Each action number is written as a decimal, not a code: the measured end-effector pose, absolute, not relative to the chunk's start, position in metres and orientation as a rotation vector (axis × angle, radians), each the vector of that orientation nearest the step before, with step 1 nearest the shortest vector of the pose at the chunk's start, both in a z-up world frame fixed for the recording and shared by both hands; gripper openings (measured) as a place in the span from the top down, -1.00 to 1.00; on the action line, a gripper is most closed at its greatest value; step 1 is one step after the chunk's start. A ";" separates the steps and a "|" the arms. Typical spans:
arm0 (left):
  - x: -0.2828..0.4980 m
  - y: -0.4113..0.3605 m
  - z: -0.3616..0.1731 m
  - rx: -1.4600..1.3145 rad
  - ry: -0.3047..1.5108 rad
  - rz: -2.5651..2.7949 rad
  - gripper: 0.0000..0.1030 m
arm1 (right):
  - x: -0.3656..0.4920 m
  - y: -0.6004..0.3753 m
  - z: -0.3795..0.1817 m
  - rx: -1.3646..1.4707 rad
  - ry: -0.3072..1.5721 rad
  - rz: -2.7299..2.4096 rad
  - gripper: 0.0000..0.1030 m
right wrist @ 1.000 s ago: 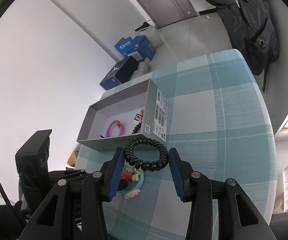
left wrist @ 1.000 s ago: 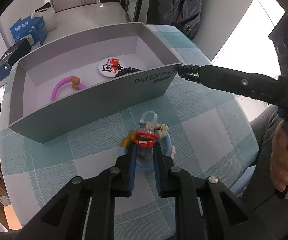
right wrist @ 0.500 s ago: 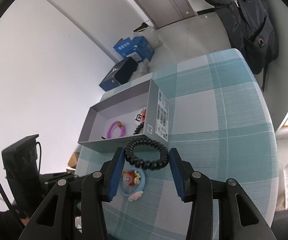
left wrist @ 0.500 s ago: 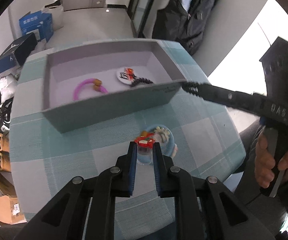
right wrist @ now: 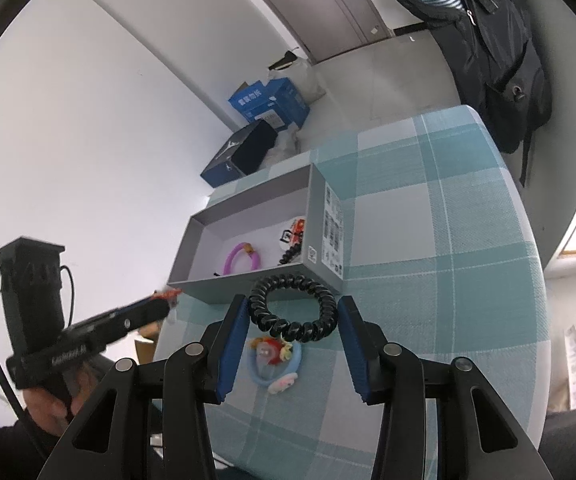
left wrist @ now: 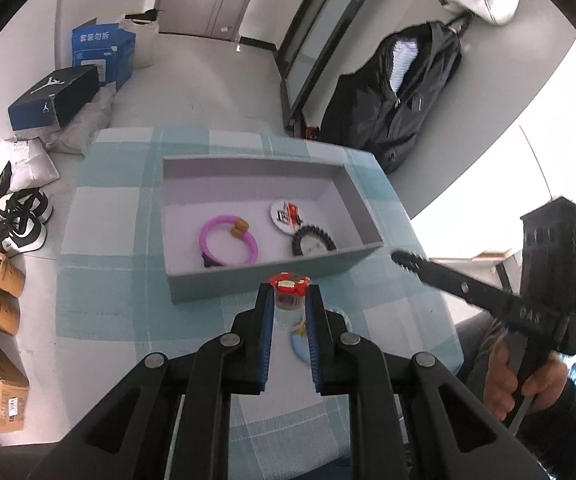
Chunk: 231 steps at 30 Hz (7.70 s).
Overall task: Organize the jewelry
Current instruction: 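Raise the red trinket with the left gripper while the right gripper holds the bracelet, then lower the bracelet and red trinket into the grey box and open both grippers, then withdraw both open grippers from the grey box, then grasp the red flower trinket on the blue ring with the right gripper, then close the left gripper on the light blue bead ring while the right holds the trinket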
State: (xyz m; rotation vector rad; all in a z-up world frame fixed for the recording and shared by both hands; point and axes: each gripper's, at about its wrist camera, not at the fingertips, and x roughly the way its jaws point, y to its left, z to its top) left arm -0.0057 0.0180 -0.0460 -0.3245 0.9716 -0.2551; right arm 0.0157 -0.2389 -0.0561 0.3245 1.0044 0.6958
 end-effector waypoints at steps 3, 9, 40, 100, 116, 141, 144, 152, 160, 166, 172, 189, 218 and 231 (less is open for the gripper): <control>-0.003 0.022 -0.041 -0.352 0.951 -0.263 0.78 | 0.012 -0.241 -0.050 0.334 0.981 0.704 0.14; 0.001 0.032 -0.034 -0.372 0.926 -0.258 0.78 | 0.018 -0.240 -0.035 0.368 0.944 0.728 0.15; 0.055 0.045 -0.041 -0.415 0.933 -0.240 0.78 | 0.076 -0.142 -0.002 -0.004 0.889 0.966 0.15; 0.024 0.054 -0.034 -0.461 0.903 -0.227 -0.25 | 0.043 -0.203 -0.013 0.142 0.901 0.911 -0.39; 0.003 0.044 -0.042 -0.444 0.958 -0.186 -0.25 | -0.017 -0.157 -0.081 -0.247 1.000 0.940 0.36; -0.005 0.039 -0.073 -0.352 1.117 -0.189 -0.25 | -0.014 -0.144 -0.081 -0.273 0.967 0.895 0.93; -0.006 0.033 -0.077 -0.335 1.141 -0.213 -0.25 | -0.004 -0.159 -0.067 -0.162 0.956 0.900 0.93; -0.010 -0.017 -0.077 -0.155 1.139 -0.342 -0.25 | -0.001 -0.197 -0.043 -0.021 0.910 0.862 0.93; 0.000 -0.052 -0.091 -0.083 1.193 -0.387 -0.25 | 0.004 -0.220 -0.035 0.020 0.881 0.803 0.93; 0.004 -0.066 -0.102 -0.010 1.215 -0.348 -0.25 | 0.012 -0.242 -0.034 0.060 0.886 0.731 0.93; 0.007 -0.074 -0.110 0.061 1.226 -0.300 -0.25 | 0.013 -0.255 -0.034 0.088 0.883 0.718 0.93; 0.003 -0.088 -0.114 0.174 1.181 -0.267 -0.25 | 0.011 -0.262 -0.030 0.114 0.872 0.713 0.93; -0.003 -0.074 -0.086 0.093 1.106 -0.310 -0.11 | 0.014 -0.264 -0.031 0.128 0.884 0.697 0.93; 0.000 -0.057 -0.053 -0.033 1.001 -0.314 -0.11 | 0.012 -0.256 -0.025 0.171 0.863 0.770 0.93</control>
